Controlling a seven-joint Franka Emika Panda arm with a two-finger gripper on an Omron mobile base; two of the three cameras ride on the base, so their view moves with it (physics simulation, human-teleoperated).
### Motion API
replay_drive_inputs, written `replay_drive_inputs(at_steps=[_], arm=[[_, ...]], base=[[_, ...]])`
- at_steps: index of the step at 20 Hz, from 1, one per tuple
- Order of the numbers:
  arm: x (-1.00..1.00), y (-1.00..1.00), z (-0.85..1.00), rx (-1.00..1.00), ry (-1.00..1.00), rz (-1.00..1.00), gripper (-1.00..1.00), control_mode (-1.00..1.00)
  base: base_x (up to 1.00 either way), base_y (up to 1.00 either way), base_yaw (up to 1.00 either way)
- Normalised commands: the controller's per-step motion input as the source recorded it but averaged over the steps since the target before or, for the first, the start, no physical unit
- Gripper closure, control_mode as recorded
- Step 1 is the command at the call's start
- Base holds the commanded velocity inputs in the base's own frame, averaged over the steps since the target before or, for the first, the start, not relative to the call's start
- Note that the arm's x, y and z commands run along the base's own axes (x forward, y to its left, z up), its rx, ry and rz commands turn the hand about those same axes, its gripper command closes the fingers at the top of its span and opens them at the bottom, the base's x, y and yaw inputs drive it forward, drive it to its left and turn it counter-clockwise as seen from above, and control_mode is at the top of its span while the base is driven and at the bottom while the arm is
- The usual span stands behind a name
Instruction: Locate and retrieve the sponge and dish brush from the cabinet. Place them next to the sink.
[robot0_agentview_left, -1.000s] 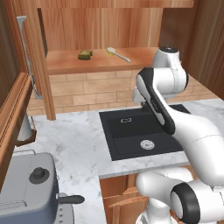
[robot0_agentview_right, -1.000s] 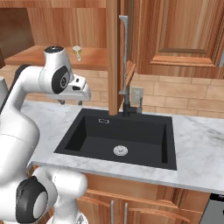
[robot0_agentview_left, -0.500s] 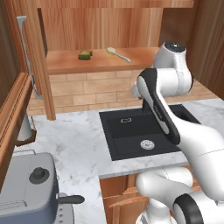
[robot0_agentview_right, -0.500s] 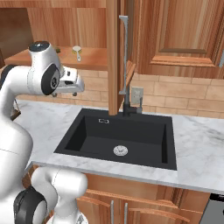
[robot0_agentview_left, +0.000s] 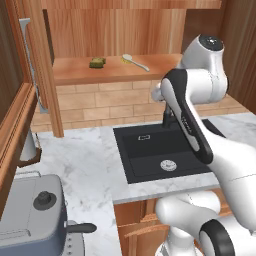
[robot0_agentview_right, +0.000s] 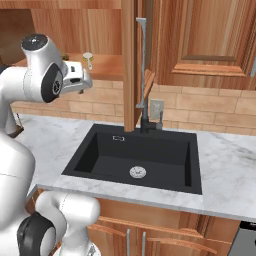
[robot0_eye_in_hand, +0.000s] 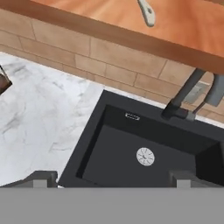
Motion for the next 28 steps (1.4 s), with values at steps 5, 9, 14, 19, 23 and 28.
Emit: replay_drive_inputs(at_steps=[5, 9, 14, 19, 23, 28], arm=[[0.05, 0.07, 0.39, -0.07, -0.12, 0.03, -1.0, -1.0], [0.06, 0.0, 0.24, 0.02, -0.28, 0.0, -1.0, -1.0], [0.0, -0.02, 0.0, 0.11, -0.32, 0.0, -1.0, -1.0], [0.06, -0.02, 0.0, 0.06, -0.13, 0.0, -1.0, -1.0], [0.08, 0.0, 0.16, 0.0, 0.11, 0.0, -1.0, -1.0], [0.21, 0.0, 0.14, 0.04, 0.04, 0.0, -1.0, -1.0]], base=[[0.0, 0.0, 0.0], [0.0, 0.0, 0.0], [0.0, 0.0, 0.0], [0.0, 0.0, 0.0], [0.0, 0.0, 0.0], [0.0, 0.0, 0.0]])
